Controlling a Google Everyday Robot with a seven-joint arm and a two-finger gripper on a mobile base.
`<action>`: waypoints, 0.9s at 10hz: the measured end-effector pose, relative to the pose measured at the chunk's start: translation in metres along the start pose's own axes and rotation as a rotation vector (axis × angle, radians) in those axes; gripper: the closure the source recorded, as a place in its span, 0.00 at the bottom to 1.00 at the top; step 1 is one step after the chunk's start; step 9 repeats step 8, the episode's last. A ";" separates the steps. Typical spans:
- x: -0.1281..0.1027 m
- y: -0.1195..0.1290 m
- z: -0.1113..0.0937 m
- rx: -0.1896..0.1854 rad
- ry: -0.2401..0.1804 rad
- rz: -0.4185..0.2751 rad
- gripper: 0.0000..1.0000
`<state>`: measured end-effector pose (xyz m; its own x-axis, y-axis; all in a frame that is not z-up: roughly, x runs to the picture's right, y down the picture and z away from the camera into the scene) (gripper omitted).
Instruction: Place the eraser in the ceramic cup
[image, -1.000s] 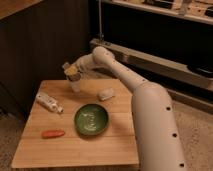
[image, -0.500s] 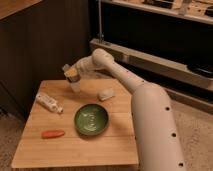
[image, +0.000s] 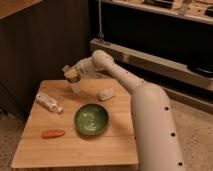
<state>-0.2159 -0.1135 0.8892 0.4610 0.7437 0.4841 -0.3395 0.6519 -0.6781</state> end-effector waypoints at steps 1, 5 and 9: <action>-0.001 0.000 0.000 0.000 -0.001 0.000 0.49; 0.002 0.001 0.003 -0.002 0.001 0.001 0.49; 0.001 0.002 0.004 -0.004 0.002 -0.001 0.37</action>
